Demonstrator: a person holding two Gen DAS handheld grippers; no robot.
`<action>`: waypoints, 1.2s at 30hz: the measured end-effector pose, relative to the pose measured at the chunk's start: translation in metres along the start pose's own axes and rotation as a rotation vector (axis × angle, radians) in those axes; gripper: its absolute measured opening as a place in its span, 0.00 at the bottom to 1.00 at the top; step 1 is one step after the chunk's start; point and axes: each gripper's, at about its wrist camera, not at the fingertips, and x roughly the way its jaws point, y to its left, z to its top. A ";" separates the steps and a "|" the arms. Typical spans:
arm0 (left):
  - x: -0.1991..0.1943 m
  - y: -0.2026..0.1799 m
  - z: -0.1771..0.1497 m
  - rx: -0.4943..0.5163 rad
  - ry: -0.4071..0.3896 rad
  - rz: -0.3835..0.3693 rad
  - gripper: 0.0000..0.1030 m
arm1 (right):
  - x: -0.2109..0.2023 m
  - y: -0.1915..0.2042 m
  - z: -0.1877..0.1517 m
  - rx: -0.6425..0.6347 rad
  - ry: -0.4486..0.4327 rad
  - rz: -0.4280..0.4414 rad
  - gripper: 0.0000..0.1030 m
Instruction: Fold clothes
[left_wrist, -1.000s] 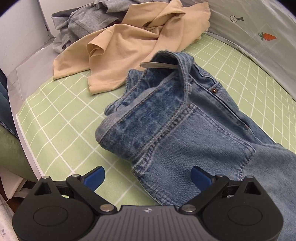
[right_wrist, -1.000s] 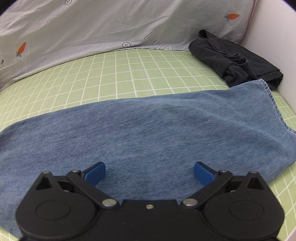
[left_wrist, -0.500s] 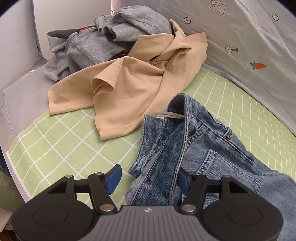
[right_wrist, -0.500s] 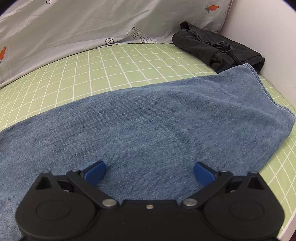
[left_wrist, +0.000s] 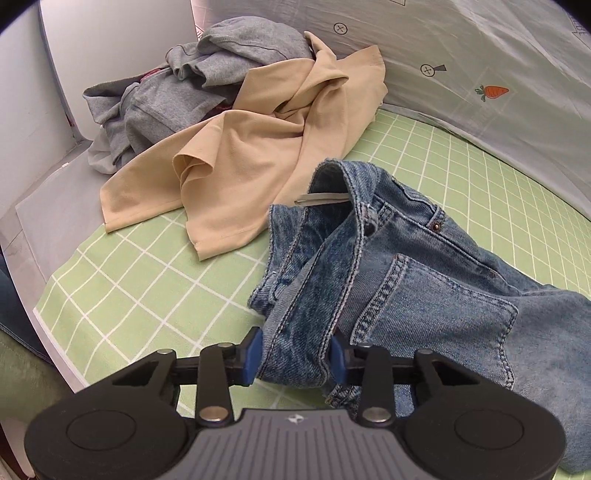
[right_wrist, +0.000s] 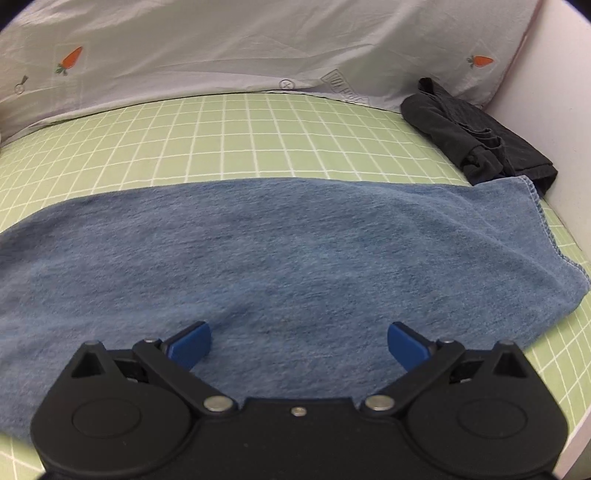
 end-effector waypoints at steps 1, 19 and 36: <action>-0.002 0.000 0.000 0.000 0.005 -0.001 0.37 | -0.005 0.007 -0.001 -0.019 -0.006 0.019 1.00; 0.019 -0.008 -0.030 0.325 0.131 -0.134 0.36 | -0.088 0.167 -0.029 -0.023 -0.030 0.250 1.00; 0.040 0.031 -0.005 0.533 0.163 -0.443 0.36 | -0.104 0.285 -0.057 0.244 0.085 0.229 0.91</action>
